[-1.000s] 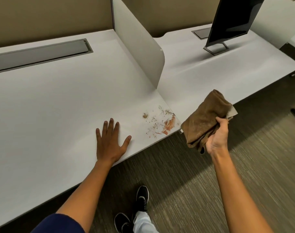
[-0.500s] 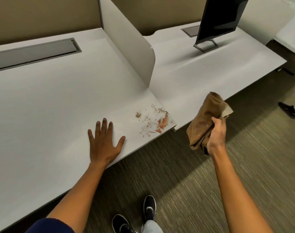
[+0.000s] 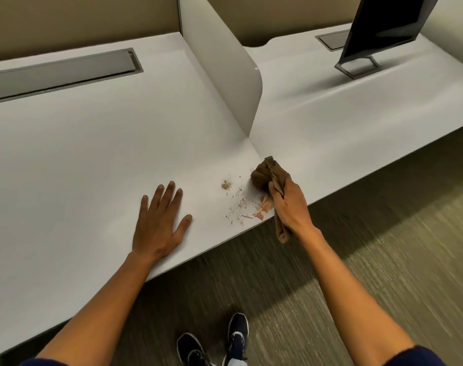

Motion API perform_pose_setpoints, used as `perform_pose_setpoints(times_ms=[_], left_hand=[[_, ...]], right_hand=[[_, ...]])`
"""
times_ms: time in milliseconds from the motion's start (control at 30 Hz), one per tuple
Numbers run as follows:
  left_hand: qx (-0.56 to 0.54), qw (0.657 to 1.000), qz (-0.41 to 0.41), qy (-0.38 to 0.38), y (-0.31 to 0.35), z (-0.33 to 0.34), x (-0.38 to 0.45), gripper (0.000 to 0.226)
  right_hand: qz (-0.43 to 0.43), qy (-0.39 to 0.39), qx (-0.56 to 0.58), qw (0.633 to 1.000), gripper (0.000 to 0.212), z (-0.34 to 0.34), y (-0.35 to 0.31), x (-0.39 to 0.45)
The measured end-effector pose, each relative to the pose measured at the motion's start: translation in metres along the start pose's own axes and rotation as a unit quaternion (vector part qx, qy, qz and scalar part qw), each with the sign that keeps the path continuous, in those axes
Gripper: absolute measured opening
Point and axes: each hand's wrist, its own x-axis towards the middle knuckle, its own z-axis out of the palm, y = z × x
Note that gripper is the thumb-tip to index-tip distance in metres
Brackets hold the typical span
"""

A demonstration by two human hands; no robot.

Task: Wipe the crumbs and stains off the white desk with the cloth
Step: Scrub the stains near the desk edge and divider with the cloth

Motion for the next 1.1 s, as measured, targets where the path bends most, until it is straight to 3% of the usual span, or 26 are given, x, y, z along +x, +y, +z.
perform_pose_setpoints(times_ms=[167, 300, 667, 833, 967, 1100], left_hand=[[-0.007, 1.000, -0.007, 0.002, 0.003, 0.000, -0.001, 0.075], [-0.004, 1.000, -0.013, -0.004, 0.004, -0.001, -0.002, 0.075], [-0.010, 1.000, -0.015, -0.006, 0.007, -0.002, 0.000, 0.075], [-0.017, 1.000, -0.020, -0.004, 0.009, -0.005, -0.002, 0.075], [-0.027, 0.999, -0.020, 0.000, 0.010, -0.007, -0.003, 0.075], [-0.034, 0.999, -0.019, 0.000, 0.009, -0.006, -0.003, 0.074]], right_hand=[[-0.053, -0.063, -0.140, 0.987, 0.050, 0.002, -0.014, 0.002], [-0.085, -0.088, -0.302, 0.945, 0.060, 0.002, -0.026, 0.007], [-0.106, -0.055, -0.217, 0.969, 0.062, 0.037, -0.022, 0.049], [-0.101, -0.061, -0.248, 0.962, 0.057, 0.054, -0.036, 0.061], [-0.106, -0.097, -0.245, 0.959, 0.052, 0.066, -0.048, 0.051], [-0.100, -0.192, -0.168, 0.962, 0.081, 0.041, -0.054, 0.049]])
